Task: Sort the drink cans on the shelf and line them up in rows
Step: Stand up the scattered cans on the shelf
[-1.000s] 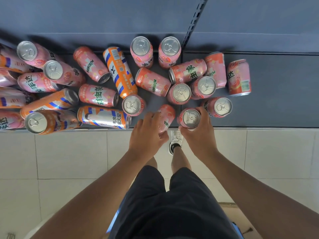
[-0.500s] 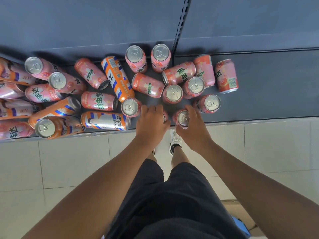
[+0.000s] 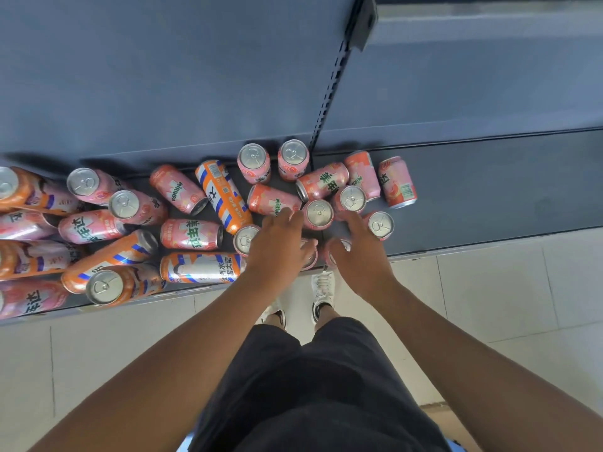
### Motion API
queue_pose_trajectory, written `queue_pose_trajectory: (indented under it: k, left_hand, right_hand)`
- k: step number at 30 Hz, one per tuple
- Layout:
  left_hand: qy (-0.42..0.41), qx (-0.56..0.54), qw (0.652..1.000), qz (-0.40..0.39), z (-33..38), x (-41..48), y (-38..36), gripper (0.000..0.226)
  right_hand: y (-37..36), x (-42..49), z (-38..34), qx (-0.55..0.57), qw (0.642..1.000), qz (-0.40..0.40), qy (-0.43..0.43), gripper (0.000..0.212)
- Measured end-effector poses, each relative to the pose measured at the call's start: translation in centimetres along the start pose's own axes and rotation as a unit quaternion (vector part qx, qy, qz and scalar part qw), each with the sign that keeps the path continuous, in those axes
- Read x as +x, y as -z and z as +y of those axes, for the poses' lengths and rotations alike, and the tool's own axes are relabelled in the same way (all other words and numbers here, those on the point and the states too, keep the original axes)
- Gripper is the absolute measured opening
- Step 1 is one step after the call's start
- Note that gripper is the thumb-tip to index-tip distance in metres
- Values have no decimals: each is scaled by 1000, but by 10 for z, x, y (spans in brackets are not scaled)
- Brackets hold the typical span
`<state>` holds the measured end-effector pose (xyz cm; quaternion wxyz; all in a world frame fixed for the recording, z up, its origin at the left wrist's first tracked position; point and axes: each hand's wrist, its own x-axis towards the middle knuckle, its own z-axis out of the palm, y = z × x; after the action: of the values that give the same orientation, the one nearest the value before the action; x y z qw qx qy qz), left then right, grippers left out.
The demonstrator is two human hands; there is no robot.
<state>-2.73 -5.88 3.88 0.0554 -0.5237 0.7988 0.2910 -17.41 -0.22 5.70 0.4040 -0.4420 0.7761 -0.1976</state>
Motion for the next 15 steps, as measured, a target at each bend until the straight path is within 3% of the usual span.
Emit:
queue_pose_trajectory:
  k: [4,15]
  left_hand:
    - [-23,53,998,37,-7,11,26,53]
    - [17,206,978,18,-7,50,29,67]
  right_hand:
    - [5,13,-22,6,1000,22,-21,37]
    - [42,62,-16,25,996,70,-44,57]
